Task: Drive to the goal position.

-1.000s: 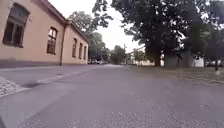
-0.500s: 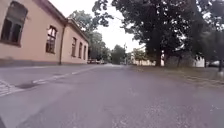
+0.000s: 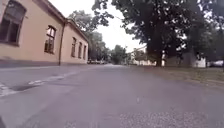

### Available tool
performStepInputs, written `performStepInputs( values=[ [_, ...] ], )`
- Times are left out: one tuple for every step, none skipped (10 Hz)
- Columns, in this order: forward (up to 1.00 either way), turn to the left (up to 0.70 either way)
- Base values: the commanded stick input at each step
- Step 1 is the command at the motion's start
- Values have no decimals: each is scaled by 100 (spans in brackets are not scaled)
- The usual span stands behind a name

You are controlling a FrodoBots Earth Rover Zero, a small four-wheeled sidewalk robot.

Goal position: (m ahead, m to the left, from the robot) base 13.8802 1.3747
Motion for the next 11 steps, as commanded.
performStepInputs(
  values=[
    [45,0],
    [45,0],
    [45,0],
    [45,0],
    [45,0],
    [45,0],
    [45,0],
    [45,0],
    [45,0],
    [45,0],
    [45,0]
  ],
)
